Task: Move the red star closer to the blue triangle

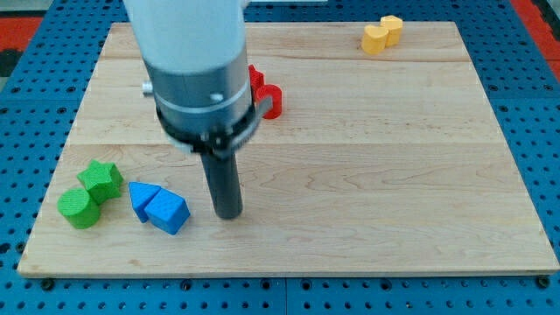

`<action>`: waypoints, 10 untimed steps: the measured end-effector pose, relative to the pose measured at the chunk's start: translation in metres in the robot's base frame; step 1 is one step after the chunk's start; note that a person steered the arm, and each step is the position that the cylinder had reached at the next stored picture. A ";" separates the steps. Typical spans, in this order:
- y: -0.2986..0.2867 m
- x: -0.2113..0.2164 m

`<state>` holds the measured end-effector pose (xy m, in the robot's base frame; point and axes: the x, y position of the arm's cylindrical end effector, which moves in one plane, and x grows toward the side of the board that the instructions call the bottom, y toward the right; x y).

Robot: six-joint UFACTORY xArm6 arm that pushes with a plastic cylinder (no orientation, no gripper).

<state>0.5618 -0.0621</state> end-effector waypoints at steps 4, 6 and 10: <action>-0.020 0.006; 0.144 -0.049; 0.188 -0.174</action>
<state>0.3882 0.1258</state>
